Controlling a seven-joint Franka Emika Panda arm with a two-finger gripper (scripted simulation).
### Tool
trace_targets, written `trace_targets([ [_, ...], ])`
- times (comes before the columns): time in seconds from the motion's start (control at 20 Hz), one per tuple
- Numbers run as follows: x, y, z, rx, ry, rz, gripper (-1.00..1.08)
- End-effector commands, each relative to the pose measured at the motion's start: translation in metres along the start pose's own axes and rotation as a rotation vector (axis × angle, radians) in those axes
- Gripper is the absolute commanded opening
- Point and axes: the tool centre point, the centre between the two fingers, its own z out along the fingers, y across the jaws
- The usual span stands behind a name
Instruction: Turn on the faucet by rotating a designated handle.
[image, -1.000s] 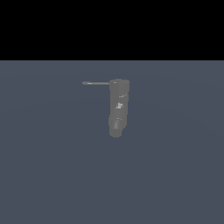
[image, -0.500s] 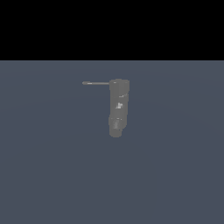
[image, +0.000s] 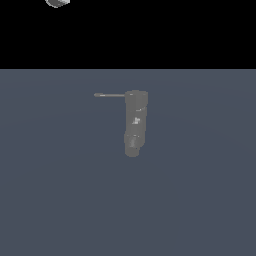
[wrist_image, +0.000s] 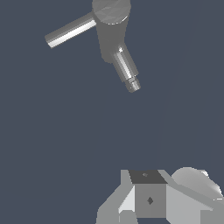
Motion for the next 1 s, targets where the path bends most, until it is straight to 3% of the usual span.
trace_targets([
  [0.0, 0.006, -0.013, 0.008, 0.003, 0.001, 0.053, -1.0],
  [0.95, 0.068, -0.095, 0.067, 0.022, 0.01, 0.43, -1.0],
])
